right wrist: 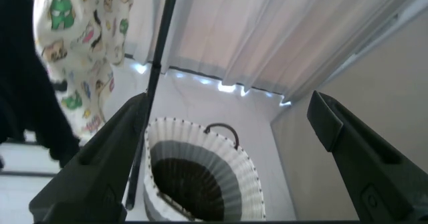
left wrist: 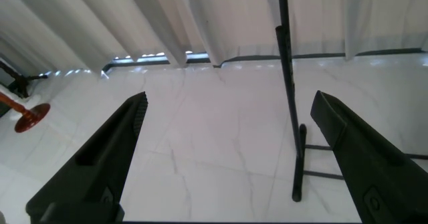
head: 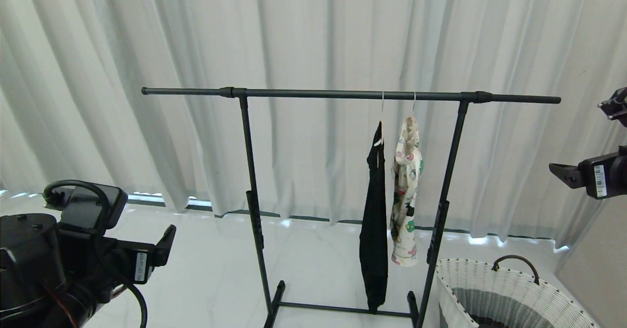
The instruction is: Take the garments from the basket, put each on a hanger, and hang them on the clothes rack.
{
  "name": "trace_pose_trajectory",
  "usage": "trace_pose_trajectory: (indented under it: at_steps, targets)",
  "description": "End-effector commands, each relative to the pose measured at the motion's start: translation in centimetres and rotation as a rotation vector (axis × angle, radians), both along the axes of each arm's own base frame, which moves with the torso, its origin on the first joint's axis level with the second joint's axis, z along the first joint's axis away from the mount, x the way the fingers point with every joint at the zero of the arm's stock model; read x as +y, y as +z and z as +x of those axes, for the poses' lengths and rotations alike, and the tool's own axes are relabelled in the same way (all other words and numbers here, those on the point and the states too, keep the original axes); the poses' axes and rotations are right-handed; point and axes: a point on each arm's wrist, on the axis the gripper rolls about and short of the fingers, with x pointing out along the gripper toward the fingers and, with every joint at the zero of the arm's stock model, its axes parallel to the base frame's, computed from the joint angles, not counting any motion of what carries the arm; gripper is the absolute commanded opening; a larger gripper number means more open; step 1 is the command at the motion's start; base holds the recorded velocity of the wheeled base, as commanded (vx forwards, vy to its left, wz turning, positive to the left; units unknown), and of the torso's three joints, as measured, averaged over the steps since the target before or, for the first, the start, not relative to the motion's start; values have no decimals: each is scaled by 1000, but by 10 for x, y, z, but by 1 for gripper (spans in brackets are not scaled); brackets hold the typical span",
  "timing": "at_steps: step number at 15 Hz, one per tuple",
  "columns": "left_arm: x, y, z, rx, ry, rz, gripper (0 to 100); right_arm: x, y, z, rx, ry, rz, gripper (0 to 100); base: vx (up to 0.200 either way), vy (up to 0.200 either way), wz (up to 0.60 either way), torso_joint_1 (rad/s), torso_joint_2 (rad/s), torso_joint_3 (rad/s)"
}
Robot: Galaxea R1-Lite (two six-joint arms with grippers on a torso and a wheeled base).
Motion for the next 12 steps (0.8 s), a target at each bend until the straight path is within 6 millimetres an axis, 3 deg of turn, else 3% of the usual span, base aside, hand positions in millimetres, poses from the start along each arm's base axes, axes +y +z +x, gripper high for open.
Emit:
trace_pose_trajectory:
  at_steps: [1, 5, 8, 12]
  targets:
    - [0, 0, 0, 2, 0, 1, 100, 0, -1, 1, 5, 1, -2, 100, -200, 0, 0, -2, 2, 2]
    - [0, 0, 0, 1, 0, 1, 100, 0, -1, 1, 7, -5, -12, 100, 0, 0, 0, 0, 0, 0]
    - [0, 0, 0, 0, 0, 0, 100, -1, -2, -2, 9, -27, -41, 100, 0, 0, -600, 12, 1, 1]
    - [0, 1, 0, -3, 0, -1, 100, -2, 0, -2, -11, -32, -37, 100, 0, 0, 0, 0, 0, 0]
